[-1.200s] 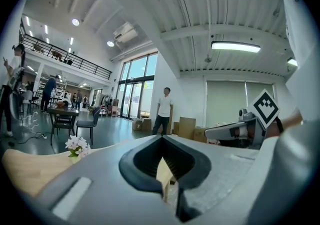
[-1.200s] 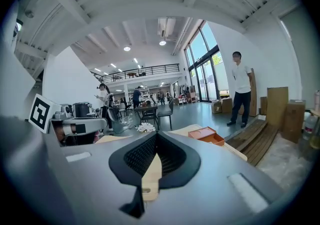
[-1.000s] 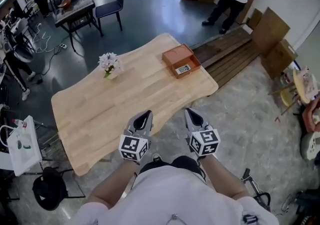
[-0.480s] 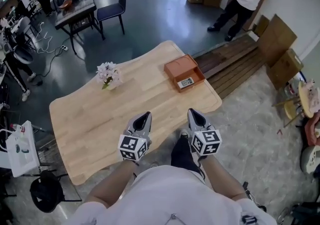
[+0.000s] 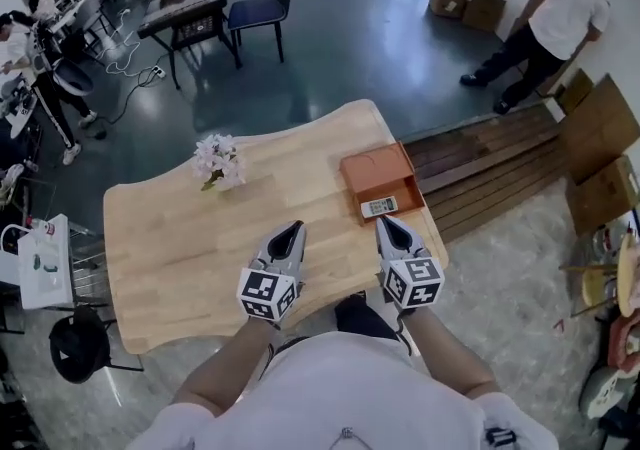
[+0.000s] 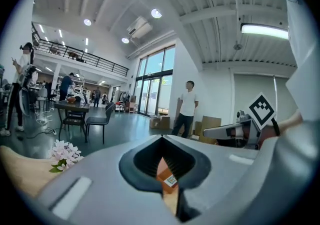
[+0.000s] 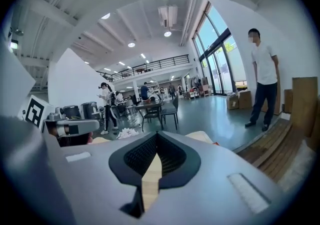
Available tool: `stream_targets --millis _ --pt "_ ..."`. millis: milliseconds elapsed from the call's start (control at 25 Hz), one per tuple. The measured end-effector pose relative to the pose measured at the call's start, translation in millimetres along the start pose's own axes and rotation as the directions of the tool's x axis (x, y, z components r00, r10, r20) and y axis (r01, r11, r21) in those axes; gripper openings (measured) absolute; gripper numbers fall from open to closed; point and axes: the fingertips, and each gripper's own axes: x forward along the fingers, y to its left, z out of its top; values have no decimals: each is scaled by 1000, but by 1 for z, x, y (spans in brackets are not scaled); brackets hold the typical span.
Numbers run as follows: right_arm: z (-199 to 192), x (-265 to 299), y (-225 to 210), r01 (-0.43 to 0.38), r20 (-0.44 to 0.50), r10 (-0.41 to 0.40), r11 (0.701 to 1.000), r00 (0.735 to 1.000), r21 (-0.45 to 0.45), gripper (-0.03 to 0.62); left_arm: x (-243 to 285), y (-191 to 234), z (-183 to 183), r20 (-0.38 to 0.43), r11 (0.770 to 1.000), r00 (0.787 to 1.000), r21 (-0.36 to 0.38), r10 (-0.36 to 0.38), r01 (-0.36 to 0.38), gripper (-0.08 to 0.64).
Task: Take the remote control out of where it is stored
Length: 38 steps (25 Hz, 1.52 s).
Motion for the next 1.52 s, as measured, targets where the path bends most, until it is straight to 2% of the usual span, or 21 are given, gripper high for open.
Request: stream_targets --millis 280,480,760,960,1080,1200,1320,1400,1480,1520 --pt "4 62 -32 -178 -95 175 984 980 -25 28 49 13 4 -29 988 987 -14 155 -156 2" --pt "-1 93 -31 -245 -128 242 970 962 -7 28 56 26 -5 -74 976 974 -23 215 -217 0" --pt "-8 111 -30 -242 -153 241 970 958 7 28 67 41 -18 -104 978 975 -44 198 -203 0" --pt "-26 119 -48 -200 -214 195 980 957 -4 28 82 40 -33 -117 985 982 -70 148 -157 1" --pt "-42 137 -64 -195 -271 189 981 944 4 28 97 47 -53 -147 986 981 -85 128 -141 1" --pt "-70 150 -86 -194 -367 180 981 913 -2 28 110 50 -84 -193 983 975 -117 114 -138 0" --pt "-107 162 -108 -215 -480 164 975 862 -53 28 124 52 -111 -222 979 970 -148 103 -138 1" --pt "-134 174 -120 -254 -556 154 961 817 -107 28 132 57 -127 -233 976 967 -164 101 -141 2" --pt "-161 185 -127 -317 -636 146 934 757 -163 32 137 64 -141 -242 973 965 -179 102 -148 1" --pt "-175 189 -130 -354 -675 139 915 725 -192 54 138 67 -148 -247 970 963 -188 106 -155 0"
